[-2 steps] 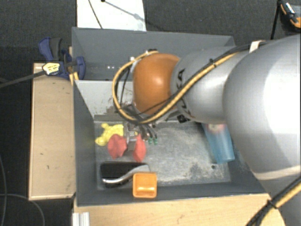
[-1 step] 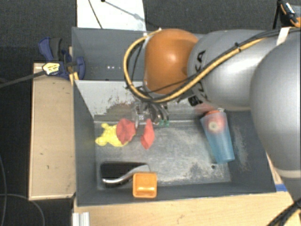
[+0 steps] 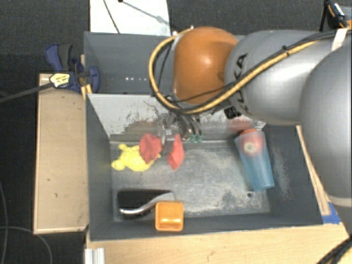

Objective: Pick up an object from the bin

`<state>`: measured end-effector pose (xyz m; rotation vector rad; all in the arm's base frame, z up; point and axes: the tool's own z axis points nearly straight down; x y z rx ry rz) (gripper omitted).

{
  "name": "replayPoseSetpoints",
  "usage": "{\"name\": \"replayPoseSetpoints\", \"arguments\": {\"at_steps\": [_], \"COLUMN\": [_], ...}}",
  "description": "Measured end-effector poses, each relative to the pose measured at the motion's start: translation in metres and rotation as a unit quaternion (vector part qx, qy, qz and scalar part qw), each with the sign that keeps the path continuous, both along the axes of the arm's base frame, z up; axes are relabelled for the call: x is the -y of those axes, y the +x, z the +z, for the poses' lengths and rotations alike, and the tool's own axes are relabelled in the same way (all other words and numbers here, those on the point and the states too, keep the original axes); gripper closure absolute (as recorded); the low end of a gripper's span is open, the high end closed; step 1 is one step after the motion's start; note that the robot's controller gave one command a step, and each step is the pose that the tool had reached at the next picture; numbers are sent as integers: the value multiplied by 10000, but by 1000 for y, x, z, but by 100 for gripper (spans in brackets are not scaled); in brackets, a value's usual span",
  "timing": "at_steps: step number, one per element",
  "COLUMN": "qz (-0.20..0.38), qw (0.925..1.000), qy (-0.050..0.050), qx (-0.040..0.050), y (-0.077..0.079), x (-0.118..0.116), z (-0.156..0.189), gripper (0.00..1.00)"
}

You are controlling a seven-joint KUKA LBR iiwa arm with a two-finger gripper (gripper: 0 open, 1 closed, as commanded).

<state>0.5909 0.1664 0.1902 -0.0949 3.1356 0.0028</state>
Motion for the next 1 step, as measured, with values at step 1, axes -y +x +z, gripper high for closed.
{"name": "replayPoseSetpoints", "arguments": {"at_steps": [1], "qz": [589], "qw": [9983], "qy": [1], "qx": [27], "y": [-12], "x": [-23], "z": [34], "gripper": [100]}}
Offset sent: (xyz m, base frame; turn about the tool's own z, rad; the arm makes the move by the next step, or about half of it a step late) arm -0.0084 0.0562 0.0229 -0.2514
